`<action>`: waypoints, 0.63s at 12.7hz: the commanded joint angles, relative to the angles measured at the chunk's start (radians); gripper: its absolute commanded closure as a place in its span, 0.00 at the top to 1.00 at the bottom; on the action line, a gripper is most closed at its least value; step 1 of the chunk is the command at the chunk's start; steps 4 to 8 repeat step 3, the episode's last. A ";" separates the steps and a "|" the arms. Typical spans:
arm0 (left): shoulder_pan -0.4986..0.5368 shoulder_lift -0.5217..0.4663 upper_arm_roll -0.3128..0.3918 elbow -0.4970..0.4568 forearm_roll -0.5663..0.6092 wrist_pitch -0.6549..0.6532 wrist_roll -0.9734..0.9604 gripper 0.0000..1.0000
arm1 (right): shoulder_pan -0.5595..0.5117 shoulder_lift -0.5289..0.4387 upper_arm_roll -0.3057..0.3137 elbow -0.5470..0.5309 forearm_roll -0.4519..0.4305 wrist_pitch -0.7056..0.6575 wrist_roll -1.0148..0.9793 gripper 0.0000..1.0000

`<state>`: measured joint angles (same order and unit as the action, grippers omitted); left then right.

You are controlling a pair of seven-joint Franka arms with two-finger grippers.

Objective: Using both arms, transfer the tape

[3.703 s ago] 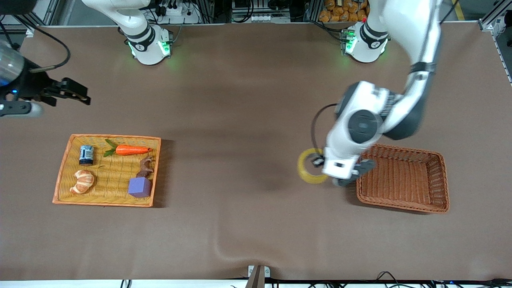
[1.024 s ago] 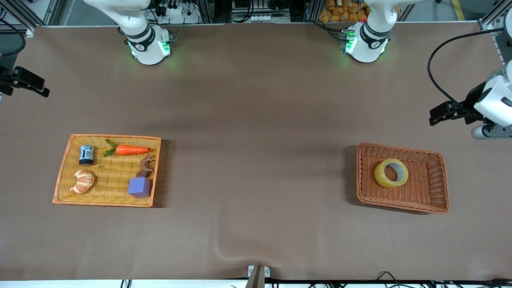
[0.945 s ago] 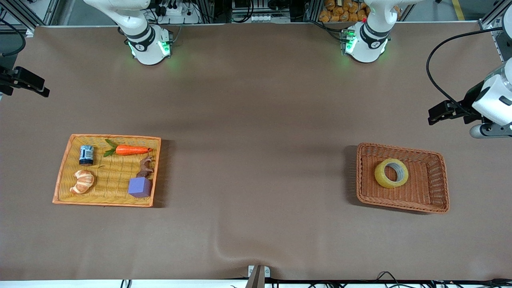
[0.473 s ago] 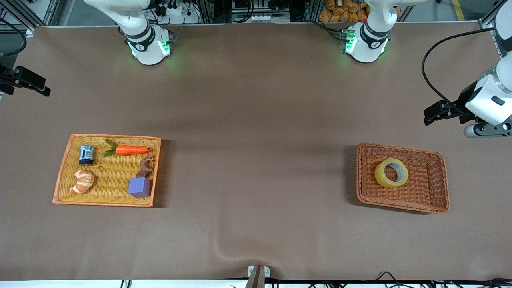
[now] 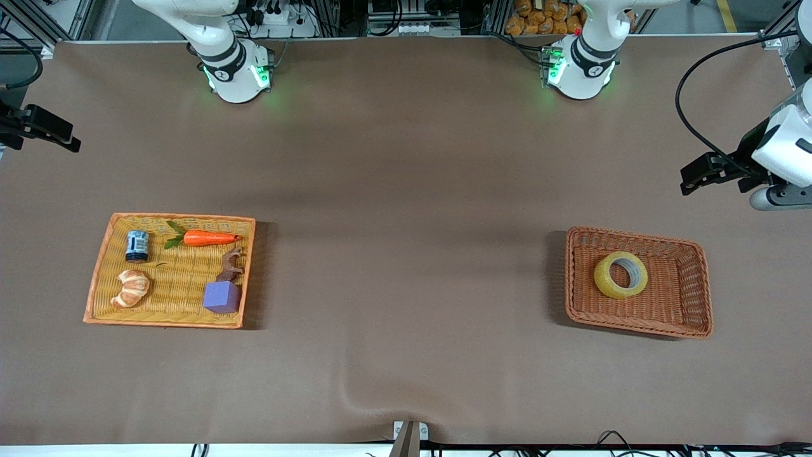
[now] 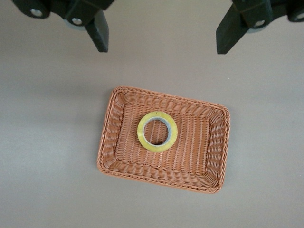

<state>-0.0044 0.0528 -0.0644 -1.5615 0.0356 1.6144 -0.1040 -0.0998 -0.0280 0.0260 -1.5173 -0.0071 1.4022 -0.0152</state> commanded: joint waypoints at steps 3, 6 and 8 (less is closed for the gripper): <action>-0.016 -0.004 0.003 0.049 0.015 -0.077 0.006 1.00 | 0.002 -0.027 -0.001 -0.027 0.001 0.000 0.001 1.00; -0.016 -0.004 0.003 0.049 0.015 -0.077 0.006 1.00 | 0.002 -0.027 -0.001 -0.027 0.001 0.000 0.001 1.00; -0.016 -0.004 0.003 0.049 0.015 -0.077 0.006 1.00 | 0.002 -0.027 -0.001 -0.027 0.001 0.000 0.001 1.00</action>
